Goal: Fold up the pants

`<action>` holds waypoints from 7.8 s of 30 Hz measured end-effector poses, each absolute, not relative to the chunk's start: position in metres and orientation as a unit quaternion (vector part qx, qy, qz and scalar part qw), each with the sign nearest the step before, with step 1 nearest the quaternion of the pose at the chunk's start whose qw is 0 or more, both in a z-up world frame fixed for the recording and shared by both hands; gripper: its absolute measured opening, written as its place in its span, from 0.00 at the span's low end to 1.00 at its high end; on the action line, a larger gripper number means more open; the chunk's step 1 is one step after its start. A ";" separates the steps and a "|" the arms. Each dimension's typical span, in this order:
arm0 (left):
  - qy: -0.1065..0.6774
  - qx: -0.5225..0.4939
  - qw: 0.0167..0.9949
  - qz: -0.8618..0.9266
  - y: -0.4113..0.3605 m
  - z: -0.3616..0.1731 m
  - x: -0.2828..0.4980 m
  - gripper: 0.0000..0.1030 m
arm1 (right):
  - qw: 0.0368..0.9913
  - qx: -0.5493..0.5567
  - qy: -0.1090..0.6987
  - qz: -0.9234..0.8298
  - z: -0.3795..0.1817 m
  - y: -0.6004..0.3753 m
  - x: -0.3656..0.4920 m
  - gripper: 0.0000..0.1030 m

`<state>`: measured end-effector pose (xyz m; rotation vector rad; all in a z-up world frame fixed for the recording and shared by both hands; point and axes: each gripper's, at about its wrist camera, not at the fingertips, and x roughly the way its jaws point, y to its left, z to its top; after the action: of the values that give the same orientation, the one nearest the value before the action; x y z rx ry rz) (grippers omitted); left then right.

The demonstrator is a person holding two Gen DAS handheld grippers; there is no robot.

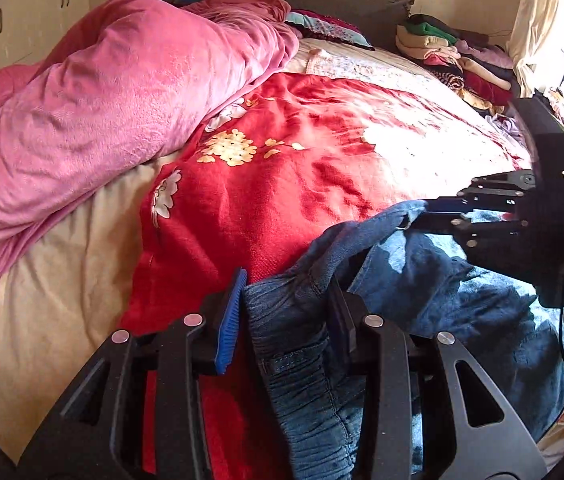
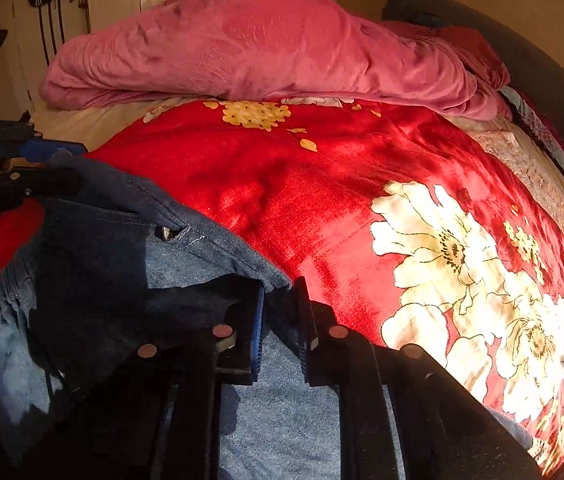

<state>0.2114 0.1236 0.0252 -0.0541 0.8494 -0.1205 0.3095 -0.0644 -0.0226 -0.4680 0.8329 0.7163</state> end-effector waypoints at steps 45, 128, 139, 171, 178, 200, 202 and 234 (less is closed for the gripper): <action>0.433 -0.010 0.895 -0.106 0.108 -0.010 0.046 0.35 | 0.811 -0.119 0.414 0.397 -0.017 -0.107 0.037 0.09; 0.408 -0.005 0.897 -0.171 0.016 0.042 0.036 0.69 | 0.914 -0.040 0.356 0.192 0.034 -0.204 0.072 0.70; 0.461 -0.019 0.851 -0.250 -0.050 0.010 0.068 0.69 | 0.918 -0.034 0.365 0.150 0.033 -0.239 0.134 0.70; 0.482 -0.041 0.824 -0.296 -0.091 -0.017 0.094 0.29 | 0.902 0.020 0.416 0.114 0.004 -0.293 0.219 0.09; 0.471 -0.015 0.836 -0.281 -0.097 -0.018 0.093 0.14 | 0.921 0.081 0.369 0.095 0.037 -0.338 0.157 0.09; 0.444 0.096 0.828 -0.327 -0.124 -0.030 0.064 0.04 | 0.909 0.181 0.375 0.024 0.029 -0.412 0.018 0.09; 0.445 0.101 0.826 -0.331 -0.124 -0.027 0.062 0.00 | 0.907 0.186 0.377 0.027 0.028 -0.414 0.018 0.09; 0.463 0.112 0.803 -0.358 -0.110 -0.036 0.026 0.20 | 0.877 0.124 0.463 -0.030 -0.013 -0.404 -0.039 0.20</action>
<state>0.0257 -0.1097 -0.0356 0.2409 0.9915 -0.7674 -0.0394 -0.4039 -0.0132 0.2593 0.9654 -0.0618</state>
